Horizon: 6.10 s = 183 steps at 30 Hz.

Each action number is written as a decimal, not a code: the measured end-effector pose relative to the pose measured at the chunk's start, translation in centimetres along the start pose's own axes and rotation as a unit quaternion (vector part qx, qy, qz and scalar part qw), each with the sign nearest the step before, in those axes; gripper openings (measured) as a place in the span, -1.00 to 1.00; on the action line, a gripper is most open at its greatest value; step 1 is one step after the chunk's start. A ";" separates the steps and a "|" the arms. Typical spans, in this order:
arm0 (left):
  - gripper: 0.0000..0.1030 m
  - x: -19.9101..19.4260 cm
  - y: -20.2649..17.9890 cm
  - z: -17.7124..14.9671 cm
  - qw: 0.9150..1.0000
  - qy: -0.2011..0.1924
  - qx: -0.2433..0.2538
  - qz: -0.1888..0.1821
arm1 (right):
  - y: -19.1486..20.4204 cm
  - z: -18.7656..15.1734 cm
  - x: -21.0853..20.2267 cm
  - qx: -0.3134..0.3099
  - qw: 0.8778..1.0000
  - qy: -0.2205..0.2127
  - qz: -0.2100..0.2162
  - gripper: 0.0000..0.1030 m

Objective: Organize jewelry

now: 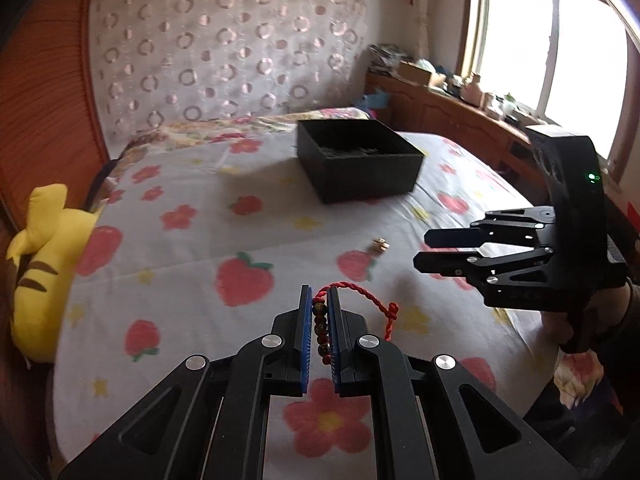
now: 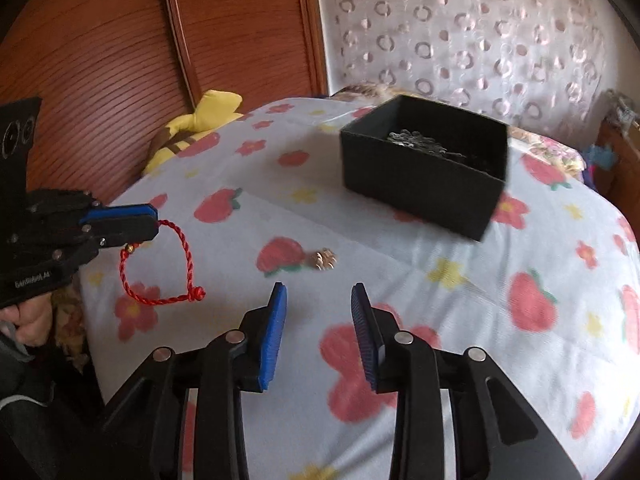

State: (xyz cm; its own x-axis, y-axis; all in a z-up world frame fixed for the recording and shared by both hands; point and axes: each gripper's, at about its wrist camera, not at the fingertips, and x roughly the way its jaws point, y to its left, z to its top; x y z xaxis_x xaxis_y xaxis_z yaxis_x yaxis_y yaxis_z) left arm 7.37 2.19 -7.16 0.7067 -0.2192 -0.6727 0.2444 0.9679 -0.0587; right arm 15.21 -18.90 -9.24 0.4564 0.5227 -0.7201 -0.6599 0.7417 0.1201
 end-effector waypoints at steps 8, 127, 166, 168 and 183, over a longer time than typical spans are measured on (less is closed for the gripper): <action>-0.87 -0.4 1.6 -0.1 1.000 -0.011 -0.020 0.007 | 0.5 1.6 3.0 -0.035 0.998 0.045 -0.034 -0.30; 0.86 -4.6 -1.6 3.1 0.985 -0.134 -0.051 0.099 | -2.2 -1.7 -13.7 0.115 0.957 -0.192 -0.187 0.95; 0.86 -4.6 -3.2 2.8 0.984 -0.139 -0.041 0.105 | -0.8 -2.3 -13.1 0.107 0.957 -0.198 -0.181 0.95; 0.86 -4.7 -3.2 2.8 0.984 -0.140 -0.040 0.105 | -0.8 -2.3 -13.2 0.107 0.957 -0.199 -0.182 0.95; 0.86 -5.5 -4.2 3.8 0.983 -0.145 -0.037 0.102 | -1.0 -2.4 -13.2 0.107 0.957 -0.200 -0.181 0.95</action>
State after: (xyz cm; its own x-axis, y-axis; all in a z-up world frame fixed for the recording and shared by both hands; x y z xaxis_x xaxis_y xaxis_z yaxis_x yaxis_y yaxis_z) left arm 4.95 -1.10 -0.40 0.8986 -0.0348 -0.4374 0.0359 0.9993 -0.0058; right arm 8.35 -27.55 -1.48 0.8522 0.3015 -0.4276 -0.2967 0.9516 0.0798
